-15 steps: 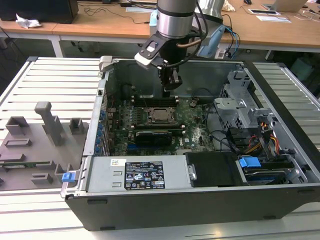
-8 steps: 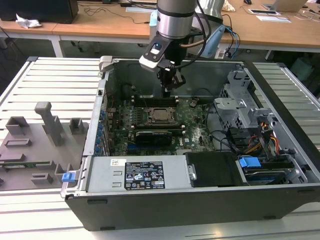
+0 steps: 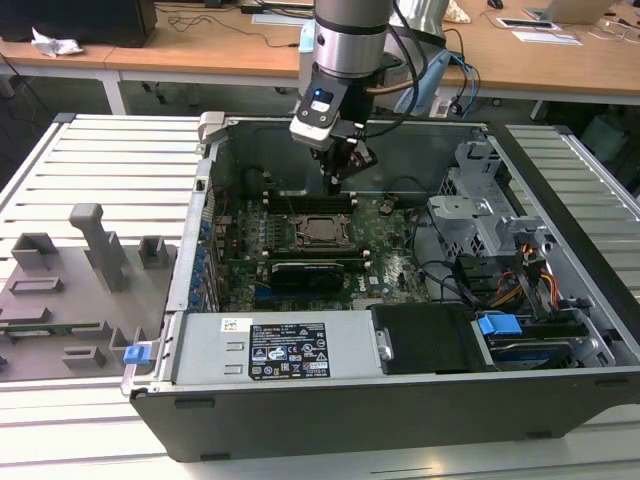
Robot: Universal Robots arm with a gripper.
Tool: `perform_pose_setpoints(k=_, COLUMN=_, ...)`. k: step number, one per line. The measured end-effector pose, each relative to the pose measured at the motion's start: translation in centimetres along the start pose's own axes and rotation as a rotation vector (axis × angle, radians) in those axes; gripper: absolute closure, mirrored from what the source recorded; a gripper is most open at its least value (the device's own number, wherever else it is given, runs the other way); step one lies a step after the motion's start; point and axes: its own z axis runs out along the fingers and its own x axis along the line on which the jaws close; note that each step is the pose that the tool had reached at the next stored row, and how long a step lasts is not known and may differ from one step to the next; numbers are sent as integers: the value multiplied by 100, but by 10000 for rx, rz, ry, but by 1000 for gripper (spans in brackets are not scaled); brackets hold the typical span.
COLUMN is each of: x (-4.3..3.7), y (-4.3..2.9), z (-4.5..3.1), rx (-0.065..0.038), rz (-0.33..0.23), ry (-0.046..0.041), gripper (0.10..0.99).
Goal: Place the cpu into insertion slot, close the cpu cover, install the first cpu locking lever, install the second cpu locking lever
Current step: 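Install the first cpu locking lever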
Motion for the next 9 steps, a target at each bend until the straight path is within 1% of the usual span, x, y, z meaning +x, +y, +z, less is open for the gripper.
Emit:
perform_pose_setpoints(k=1, x=0, y=0, z=0, rx=-3, rz=-391, ry=-3, gripper=976)
perform_pose_setpoints(k=9, x=0, y=0, z=0, rx=-9, rz=-1949, ry=-15, gripper=976)
